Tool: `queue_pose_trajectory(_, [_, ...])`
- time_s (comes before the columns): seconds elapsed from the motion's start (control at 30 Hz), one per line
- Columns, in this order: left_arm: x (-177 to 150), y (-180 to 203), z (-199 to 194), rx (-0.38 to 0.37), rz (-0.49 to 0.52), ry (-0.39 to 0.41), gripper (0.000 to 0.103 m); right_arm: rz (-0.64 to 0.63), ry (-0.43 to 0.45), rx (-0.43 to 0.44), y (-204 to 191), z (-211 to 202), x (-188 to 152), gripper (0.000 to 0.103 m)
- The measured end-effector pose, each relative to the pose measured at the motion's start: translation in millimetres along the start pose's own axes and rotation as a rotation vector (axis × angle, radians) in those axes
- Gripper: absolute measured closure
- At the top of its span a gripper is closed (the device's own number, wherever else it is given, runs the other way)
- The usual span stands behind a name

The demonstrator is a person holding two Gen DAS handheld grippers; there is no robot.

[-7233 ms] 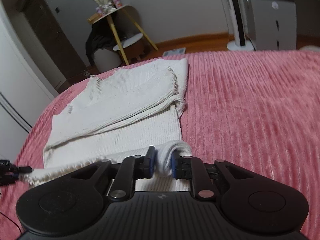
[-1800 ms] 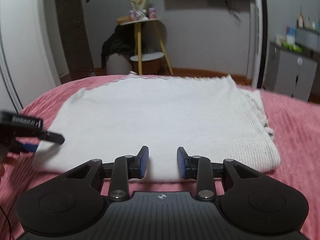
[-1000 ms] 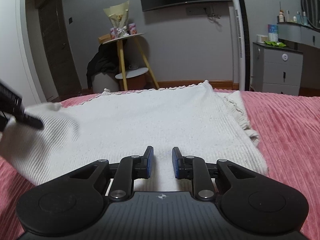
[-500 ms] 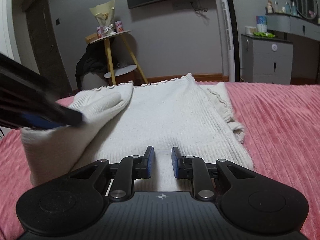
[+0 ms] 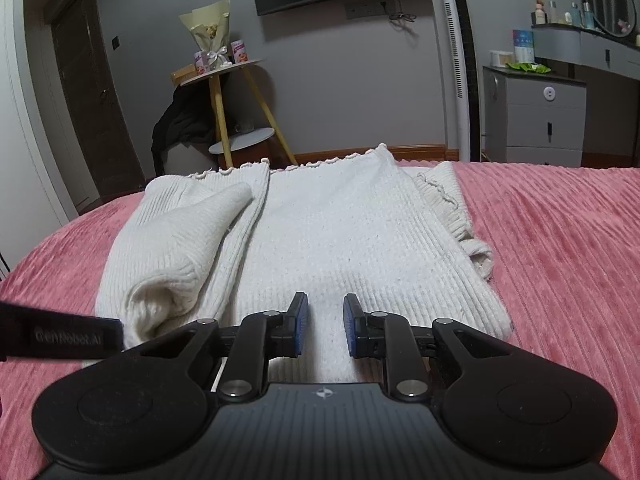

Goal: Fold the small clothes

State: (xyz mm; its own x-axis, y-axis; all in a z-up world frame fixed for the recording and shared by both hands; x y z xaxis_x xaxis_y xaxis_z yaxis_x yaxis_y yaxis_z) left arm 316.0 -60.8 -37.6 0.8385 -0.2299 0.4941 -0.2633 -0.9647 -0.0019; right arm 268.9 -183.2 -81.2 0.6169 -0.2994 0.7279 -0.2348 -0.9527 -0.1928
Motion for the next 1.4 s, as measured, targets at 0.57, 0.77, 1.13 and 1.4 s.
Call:
queue_pose_trajectory(0.57, [-41.1, -74.5, -12.5, -0.017, -0.238, 0.110, 0.018, 0.160, -0.161, 0.240, 5.6, 6.7, 34.5, 0.069])
queue_pose_trajectory(0.77, [-45.4, -95.4, -3.1, 0.030, -0.313, 0.067, 0.019, 0.221, -0.236, 0.386, -4.3, 34.8, 63.3, 0.049])
queue_pose_trajectory(1.13, [-52.6, -88.6, 8.7, 0.059, -0.287, 0.018, 0.013, 0.212, -0.336, 0.478, -36.8, 78.2, 77.9, 0.087])
queue_pose_trajectory(1.4, [-52.5, -91.3, 9.0, 0.045, -0.299, 0.018, 0.012, -0.037, -0.186, 0.310, -50.7, 48.6, 84.8, 0.090])
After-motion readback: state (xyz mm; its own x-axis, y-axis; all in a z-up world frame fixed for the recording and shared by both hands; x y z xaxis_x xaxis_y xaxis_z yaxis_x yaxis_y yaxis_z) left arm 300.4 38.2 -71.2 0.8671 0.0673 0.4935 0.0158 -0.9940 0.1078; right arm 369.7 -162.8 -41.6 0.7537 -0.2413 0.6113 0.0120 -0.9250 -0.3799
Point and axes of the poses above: each gripper's, at about its wrist camera, not at the fingertips, and z roughly the way its jaws point, y to its right, x to its top, the point moved 5 cm from there along z, roughly the way its jaws point, and after that the axes turned 9 degrees about -y, right-handed, at the moved point
